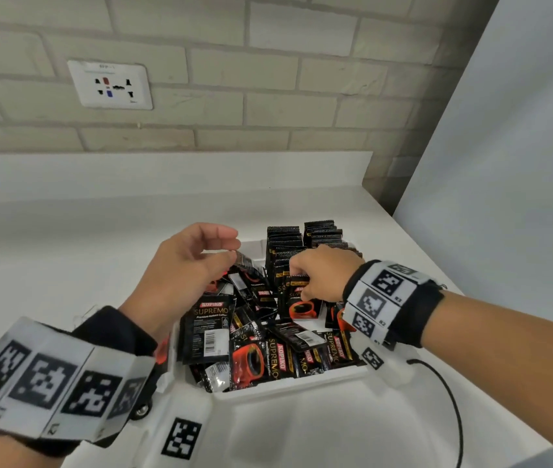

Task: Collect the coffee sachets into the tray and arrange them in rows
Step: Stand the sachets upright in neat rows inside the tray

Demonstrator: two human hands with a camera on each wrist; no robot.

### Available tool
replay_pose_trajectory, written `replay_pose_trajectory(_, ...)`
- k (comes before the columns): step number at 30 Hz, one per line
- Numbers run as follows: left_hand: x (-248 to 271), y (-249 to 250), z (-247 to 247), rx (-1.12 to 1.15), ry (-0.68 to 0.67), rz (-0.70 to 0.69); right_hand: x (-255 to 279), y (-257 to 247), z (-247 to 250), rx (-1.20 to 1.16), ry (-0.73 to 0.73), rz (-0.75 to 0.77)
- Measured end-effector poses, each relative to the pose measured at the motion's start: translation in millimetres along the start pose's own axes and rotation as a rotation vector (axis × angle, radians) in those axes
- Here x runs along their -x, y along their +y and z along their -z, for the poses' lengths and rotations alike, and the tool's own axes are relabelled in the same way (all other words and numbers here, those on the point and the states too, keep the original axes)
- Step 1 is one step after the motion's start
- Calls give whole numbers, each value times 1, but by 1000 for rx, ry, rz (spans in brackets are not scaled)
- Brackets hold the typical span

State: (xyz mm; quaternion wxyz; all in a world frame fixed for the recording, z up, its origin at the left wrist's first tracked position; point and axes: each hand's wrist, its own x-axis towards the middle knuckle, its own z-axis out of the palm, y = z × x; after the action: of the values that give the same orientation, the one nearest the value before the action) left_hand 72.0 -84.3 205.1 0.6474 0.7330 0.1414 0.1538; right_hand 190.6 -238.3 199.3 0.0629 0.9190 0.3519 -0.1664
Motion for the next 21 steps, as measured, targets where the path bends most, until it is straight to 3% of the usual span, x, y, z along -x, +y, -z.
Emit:
replay_pose_trajectory(6,4,1,45,-34,56,-33,-4,0,-3,176,144,74)
replay_pose_trajectory(10,18,-11,80,-158,92,21,0,3,4,156,229,58)
replay_pose_trajectory(13,38,-33,101,-375,-11,113,14,7,13,49,302,24)
replay_pose_trajectory(17,68,-70,101,-766,-320,200,44,13,18,-214,316,27)
replay_pose_trajectory(19,75,-84,92,-899,-348,164,60,13,14,-337,295,44)
replay_pose_trajectory(21,75,-90,86,-887,-288,149,72,13,5,-446,286,42)
